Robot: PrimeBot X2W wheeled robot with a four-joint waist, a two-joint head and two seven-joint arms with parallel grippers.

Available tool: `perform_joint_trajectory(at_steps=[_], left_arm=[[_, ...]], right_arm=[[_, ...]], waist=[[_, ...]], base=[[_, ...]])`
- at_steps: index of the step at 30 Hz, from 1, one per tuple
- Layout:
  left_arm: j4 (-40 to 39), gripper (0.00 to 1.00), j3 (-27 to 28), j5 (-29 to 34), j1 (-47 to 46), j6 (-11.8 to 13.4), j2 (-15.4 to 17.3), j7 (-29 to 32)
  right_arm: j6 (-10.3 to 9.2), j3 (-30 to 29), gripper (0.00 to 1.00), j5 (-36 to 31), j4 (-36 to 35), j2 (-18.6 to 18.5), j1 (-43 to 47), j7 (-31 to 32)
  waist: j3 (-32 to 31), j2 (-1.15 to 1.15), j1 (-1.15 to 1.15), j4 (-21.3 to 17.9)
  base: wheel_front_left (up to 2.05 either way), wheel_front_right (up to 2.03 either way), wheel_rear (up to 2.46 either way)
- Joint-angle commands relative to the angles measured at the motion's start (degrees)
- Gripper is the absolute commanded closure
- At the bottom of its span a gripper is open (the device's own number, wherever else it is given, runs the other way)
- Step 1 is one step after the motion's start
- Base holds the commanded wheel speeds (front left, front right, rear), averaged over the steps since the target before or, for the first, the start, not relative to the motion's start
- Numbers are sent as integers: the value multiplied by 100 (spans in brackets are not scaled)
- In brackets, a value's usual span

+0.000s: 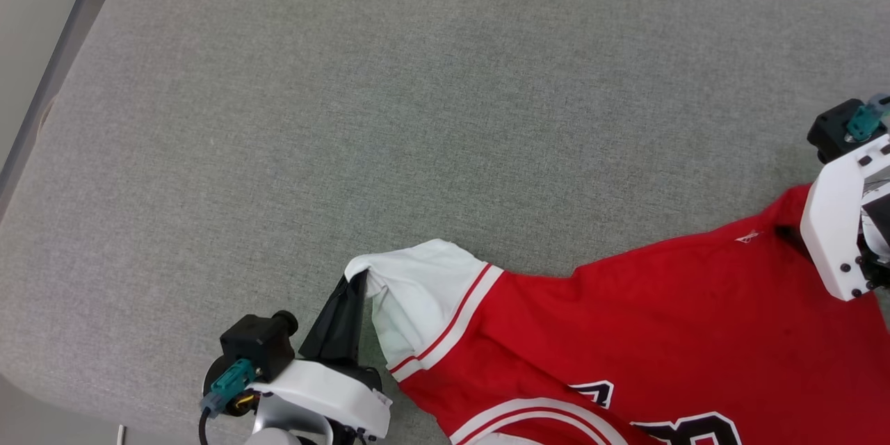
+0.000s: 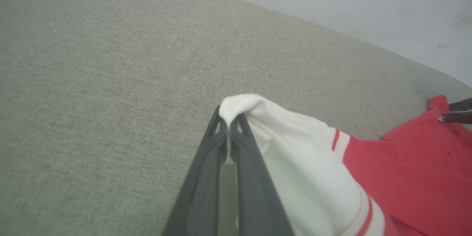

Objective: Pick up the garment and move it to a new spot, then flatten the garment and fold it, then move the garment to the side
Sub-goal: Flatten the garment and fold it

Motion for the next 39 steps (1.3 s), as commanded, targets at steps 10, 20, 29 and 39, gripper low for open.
perform_joint_trajectory(at_steps=[10,20,29,39], left_arm=[[148,100,23,28,-162,-24,-25,-89],[209,100,70,25,-96,22,99,-64],[-32,100,274,70,-271,59,445,2],[-912,100,635,188,-1521,-5,1044,453]], right_arm=[[3,945,100,261,725,145,-97,-402],[-7,824,100,508,734,100,-414,-1580],[-7,370,100,711,201,112,-41,-2884],[-7,-815,100,287,-796,444,212,-3516]], waist=[[61,0,-1,-29],[-362,0,-1,-267],[-941,0,-1,-557],[-1213,0,-1,-861]], base=[[0,0,0],[0,0,0],[0,0,0],[0,0,0]])
